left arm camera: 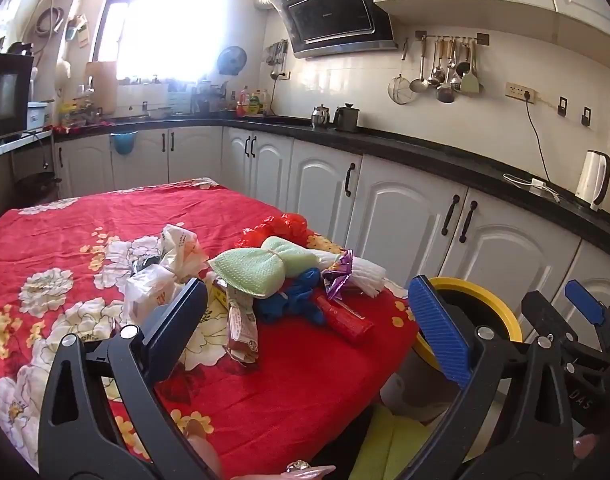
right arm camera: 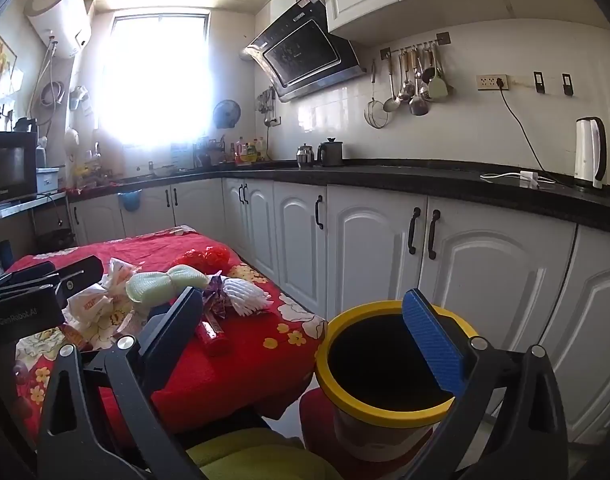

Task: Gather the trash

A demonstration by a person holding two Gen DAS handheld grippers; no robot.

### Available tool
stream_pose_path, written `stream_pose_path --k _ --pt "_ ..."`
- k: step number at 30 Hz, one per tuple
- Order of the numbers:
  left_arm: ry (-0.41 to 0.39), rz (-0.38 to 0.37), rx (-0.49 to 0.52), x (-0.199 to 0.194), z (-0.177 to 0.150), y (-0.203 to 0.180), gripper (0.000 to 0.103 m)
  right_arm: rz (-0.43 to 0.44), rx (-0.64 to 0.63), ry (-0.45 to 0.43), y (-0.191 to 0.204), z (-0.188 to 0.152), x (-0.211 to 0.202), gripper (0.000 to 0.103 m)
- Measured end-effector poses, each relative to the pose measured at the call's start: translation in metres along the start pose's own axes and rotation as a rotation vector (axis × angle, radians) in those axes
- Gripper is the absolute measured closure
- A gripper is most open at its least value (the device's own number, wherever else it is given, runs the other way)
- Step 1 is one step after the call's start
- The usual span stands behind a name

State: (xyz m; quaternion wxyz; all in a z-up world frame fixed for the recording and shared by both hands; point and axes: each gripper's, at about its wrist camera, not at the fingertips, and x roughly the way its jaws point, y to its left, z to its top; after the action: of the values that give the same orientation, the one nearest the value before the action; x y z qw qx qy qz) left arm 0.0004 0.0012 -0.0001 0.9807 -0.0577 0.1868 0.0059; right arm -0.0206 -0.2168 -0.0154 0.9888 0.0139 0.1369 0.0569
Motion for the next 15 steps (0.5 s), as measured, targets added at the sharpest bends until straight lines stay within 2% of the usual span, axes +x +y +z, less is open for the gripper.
stream_pose_path --k 15 --pt "-0.013 0.002 0.003 -0.007 0.003 -0.010 0.011 0.008 -0.011 -0.016 0.007 0.001 -0.006 0.006"
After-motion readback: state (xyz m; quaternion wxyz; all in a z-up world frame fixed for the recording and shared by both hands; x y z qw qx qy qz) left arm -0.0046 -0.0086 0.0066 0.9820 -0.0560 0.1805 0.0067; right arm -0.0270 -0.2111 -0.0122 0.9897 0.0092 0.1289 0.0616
